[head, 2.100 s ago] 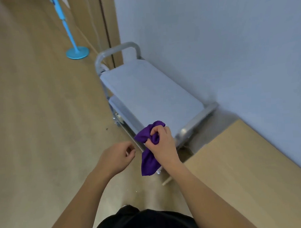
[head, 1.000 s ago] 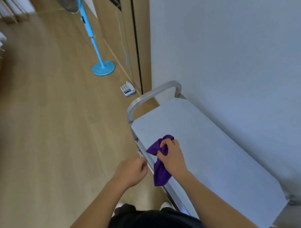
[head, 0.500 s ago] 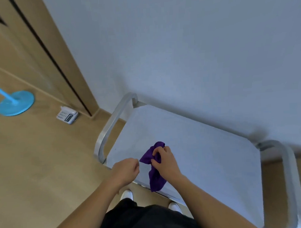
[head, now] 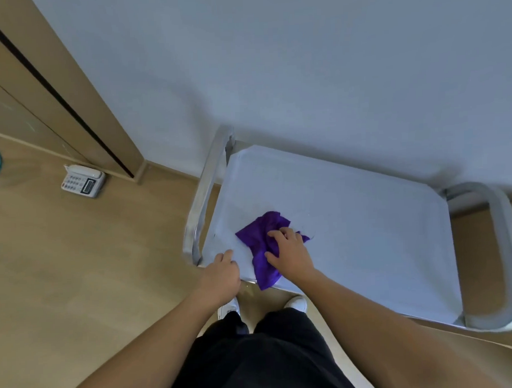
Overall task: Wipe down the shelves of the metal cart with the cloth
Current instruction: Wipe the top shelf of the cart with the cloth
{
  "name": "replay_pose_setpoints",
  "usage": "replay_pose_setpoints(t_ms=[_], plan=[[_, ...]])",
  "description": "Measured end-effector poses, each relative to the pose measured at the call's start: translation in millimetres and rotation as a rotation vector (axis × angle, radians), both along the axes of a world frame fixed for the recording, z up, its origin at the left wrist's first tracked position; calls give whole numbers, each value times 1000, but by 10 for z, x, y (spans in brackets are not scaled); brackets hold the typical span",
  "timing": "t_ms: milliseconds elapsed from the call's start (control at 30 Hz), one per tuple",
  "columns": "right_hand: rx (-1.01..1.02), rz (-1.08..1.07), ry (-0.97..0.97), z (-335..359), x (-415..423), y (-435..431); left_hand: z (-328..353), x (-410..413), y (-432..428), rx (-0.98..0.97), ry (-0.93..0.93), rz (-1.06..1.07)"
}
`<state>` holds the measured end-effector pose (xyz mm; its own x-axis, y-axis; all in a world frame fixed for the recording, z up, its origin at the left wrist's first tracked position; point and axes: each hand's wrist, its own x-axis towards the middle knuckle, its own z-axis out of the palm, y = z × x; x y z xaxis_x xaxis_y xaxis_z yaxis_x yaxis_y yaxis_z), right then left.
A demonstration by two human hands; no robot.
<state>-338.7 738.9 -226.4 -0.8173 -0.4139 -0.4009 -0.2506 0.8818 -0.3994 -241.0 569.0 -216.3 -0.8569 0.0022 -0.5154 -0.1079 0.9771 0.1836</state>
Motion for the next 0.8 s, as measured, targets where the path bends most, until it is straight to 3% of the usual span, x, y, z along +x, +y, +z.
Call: replay_pose_setpoints(t_ms=[167,367,600,800], plan=[[108,59,54,-154,161,-301,-150,182,-104,66,34,-13],[4,304,180,-338,393,-433,-98,216,-193,135,124,10],[109,35,190,-252,-174,-43,-68,368,-267,125,115,66],[-15,267,177,-310,542,-498,-73,447,-287,136,116,79]])
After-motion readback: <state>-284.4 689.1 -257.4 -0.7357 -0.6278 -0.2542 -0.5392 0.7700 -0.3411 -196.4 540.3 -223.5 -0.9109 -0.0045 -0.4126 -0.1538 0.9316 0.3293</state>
